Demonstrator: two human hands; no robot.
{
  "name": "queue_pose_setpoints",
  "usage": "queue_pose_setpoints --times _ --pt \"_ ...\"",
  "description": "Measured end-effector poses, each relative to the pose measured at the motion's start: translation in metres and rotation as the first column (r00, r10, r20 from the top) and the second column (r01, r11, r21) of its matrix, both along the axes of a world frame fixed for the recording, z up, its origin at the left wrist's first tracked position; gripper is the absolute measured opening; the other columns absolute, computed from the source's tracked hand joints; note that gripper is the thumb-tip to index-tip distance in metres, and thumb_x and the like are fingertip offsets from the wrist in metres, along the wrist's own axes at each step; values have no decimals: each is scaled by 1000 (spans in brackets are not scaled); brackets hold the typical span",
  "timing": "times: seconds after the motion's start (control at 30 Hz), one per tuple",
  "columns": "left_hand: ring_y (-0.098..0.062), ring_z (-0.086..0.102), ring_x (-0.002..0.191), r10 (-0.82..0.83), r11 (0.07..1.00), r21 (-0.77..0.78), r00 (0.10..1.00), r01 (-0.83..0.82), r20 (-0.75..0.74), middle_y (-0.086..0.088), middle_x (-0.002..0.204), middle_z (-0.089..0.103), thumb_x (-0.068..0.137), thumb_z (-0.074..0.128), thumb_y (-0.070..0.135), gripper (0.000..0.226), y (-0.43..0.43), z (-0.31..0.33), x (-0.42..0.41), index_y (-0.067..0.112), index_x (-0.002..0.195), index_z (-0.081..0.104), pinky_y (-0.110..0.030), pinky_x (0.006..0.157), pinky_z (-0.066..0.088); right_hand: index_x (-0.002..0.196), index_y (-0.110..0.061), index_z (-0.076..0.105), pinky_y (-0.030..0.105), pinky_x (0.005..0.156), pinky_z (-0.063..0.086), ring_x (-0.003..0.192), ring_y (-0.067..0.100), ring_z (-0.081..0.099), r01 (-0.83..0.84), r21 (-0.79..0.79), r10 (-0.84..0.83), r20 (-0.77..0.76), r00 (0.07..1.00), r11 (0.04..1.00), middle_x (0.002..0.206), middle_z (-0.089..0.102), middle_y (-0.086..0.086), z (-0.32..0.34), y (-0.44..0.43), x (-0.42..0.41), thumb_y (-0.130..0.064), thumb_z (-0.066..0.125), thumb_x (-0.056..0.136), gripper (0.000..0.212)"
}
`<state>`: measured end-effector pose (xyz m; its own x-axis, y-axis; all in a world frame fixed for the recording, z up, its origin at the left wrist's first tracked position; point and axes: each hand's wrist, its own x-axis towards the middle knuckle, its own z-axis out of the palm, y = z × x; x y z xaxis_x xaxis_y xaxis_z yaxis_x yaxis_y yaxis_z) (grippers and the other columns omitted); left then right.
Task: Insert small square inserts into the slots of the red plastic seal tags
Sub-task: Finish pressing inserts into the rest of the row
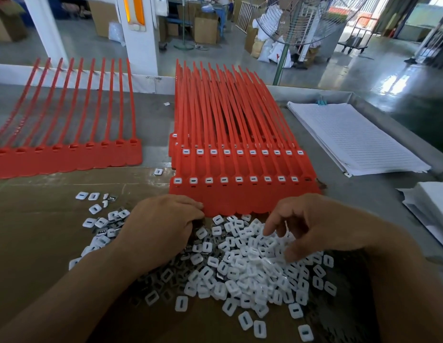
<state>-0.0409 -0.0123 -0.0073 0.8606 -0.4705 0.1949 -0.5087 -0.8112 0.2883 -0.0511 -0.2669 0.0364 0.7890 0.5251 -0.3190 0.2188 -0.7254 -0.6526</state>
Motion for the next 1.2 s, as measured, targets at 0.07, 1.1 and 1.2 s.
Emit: queue_pose_setpoints --times 0.07,1.1,1.2 --pt "0 53 110 13 1000 -14 1000 -13 -1 20 120 58 86 49 15 33 -1 0 0 31 109 66 -19 92 36 97 -54 56 6 62 42 68 -6 49 -68 -62 67 -25 997 996 96 52 -27 1 4 -2 -28 82 63 50" --pt "1 52 111 14 1000 16 1000 -14 -11 21 121 57 87 48 17 33 -2 -1 1 33 110 65 -19 92 37 83 -33 64 5 64 41 73 -10 55 -76 -114 78 15 997 991 80 60 -24 -4 20 -4 -26 73 77 13" --pt "4 49 114 4 999 34 1000 -4 -9 25 124 53 89 45 20 34 -3 -2 2 36 114 62 -17 94 35 83 -33 66 5 64 42 74 -10 57 -64 -83 65 6 998 994 82 61 -29 -4 17 -3 -26 72 78 11"
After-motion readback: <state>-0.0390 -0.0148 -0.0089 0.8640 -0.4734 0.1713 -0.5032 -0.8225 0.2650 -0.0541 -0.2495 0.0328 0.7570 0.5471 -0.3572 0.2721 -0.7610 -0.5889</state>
